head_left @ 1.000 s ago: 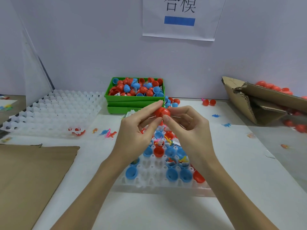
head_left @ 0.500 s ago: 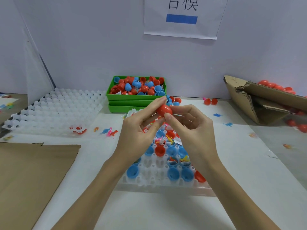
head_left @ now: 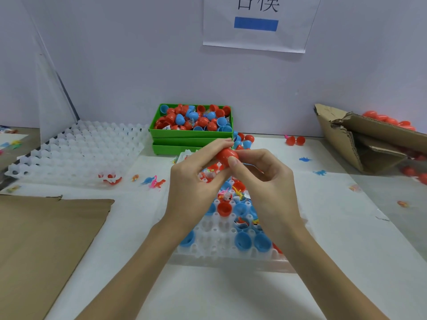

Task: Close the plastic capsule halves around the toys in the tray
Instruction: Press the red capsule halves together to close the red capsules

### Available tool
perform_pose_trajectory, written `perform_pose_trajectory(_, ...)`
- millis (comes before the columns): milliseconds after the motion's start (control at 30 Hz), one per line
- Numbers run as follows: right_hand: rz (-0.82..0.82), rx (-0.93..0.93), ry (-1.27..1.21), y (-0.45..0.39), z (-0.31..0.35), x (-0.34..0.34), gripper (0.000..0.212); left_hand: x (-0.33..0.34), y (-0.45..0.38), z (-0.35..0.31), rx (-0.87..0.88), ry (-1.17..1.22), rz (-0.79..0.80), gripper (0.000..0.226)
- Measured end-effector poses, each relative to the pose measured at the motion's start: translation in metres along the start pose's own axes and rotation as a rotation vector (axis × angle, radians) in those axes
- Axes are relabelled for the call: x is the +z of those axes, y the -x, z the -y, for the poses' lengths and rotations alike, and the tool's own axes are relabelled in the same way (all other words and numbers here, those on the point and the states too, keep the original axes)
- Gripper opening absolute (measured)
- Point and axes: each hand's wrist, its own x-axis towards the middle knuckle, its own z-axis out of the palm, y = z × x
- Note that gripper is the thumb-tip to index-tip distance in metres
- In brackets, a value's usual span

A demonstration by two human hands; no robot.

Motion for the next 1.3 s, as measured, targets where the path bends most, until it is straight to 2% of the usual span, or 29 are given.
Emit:
perform_pose_trajectory(200,-0.019,0.005,0.013,0.006,-0.004,0.008,0.025,0.004,0.005,0.002,-0.027,-0.014,-0.04,0.05)
perform_pose_trajectory(333,-0.051,0.024,-0.014,0.007,-0.007,0.01,0.017,0.005,0.007,0.003,-0.011,-0.027,-0.047,0.049)
perform_pose_trajectory(500,-0.076,0.024,-0.027,0.01,-0.005,0.013,0.017,0.006,0.007,0.003,0.002,-0.004,-0.078,0.045)
perform_pose_trajectory(767,-0.098,-0.04,-0.032,0.015,-0.008,0.015,0.014,0.01,0.008,0.0,0.095,-0.052,-0.044,0.043)
perform_pose_trajectory(867,-0.06,0.049,-0.067,0.012,-0.008,0.014,0.017,0.008,0.007,0.002,0.086,-0.065,-0.03,0.038)
perform_pose_trajectory(1067,0.248,0.39,-0.589,-0.004,0.002,-0.001,0.035,0.002,0.001,0.003,0.022,0.063,-0.001,0.043)
perform_pose_trajectory(1233,0.366,0.532,-0.751,-0.008,0.002,-0.007,0.028,-0.002,0.0,0.001,0.031,0.129,0.064,0.049)
perform_pose_trajectory(1300,0.378,0.575,-0.834,-0.009,0.0,-0.009,0.032,-0.001,0.0,0.0,0.056,0.116,0.076,0.047)
